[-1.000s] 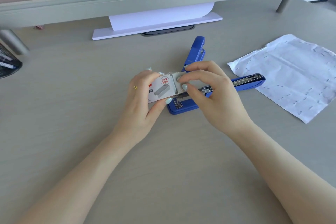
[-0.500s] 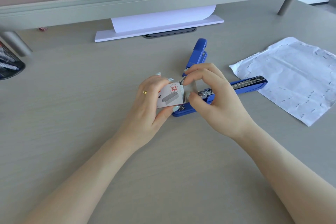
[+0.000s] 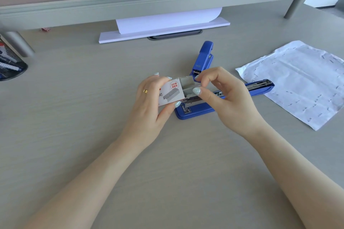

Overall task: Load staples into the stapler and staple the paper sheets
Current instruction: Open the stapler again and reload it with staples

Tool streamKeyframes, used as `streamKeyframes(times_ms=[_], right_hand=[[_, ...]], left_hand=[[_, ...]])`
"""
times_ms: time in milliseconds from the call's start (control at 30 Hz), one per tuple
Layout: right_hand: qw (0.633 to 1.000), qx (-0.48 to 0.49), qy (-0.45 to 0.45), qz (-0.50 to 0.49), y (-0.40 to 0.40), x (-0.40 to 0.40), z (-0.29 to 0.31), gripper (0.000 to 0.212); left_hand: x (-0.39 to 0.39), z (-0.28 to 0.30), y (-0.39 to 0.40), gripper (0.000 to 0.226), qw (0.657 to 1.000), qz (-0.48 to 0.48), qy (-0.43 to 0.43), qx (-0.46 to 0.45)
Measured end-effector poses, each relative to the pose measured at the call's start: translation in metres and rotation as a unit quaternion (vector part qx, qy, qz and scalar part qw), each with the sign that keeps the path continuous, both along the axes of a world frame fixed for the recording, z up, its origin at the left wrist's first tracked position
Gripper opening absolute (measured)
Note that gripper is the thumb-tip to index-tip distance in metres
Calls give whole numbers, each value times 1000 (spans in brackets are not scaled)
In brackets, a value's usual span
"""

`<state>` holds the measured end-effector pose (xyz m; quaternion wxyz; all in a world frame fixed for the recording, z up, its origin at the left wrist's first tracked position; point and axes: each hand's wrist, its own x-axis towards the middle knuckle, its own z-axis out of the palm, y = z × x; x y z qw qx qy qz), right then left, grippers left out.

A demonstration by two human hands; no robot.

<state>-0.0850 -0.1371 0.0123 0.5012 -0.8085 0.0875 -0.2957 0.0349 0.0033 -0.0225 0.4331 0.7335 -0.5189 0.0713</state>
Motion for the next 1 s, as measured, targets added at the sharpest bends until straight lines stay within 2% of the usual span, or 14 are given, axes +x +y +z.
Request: streamKeyframes(times_ms=[100, 233, 400, 500, 567, 667, 767, 867, 1000], right_hand=[[994, 100, -29, -44, -4, 0, 2, 19], [983, 143, -5, -114, -11, 1, 6, 14], [984, 70, 73, -149, -13, 0, 2, 10], [980, 30, 119, -158, -11, -1, 0, 10], [979, 20, 138, -151, -11, -1, -2, 9], [981, 15, 145, -126, -7, 0, -3, 8], [983, -4, 144, -118, -4, 1, -3, 8], [981, -34, 140, -127, -3, 2, -5, 8], [980, -47, 137, -134, -3, 4, -9, 15]], left_hand=[[3, -1, -1, 39, 999, 47, 15, 9], [11, -5, -2, 35, 987, 124, 86, 56], [21, -11, 1, 31, 967, 198, 57, 151], [25, -14, 0, 38, 944, 243, -10, 223], [24, -14, -2, 42, 936, 256, -18, 242], [19, -12, -3, 54, 946, 236, -22, 220], [11, -6, -3, 62, 976, 164, -48, 134], [-2, -3, -8, 54, 987, 108, -63, 103], [-14, -5, -17, 39, 987, 103, -63, 109]])
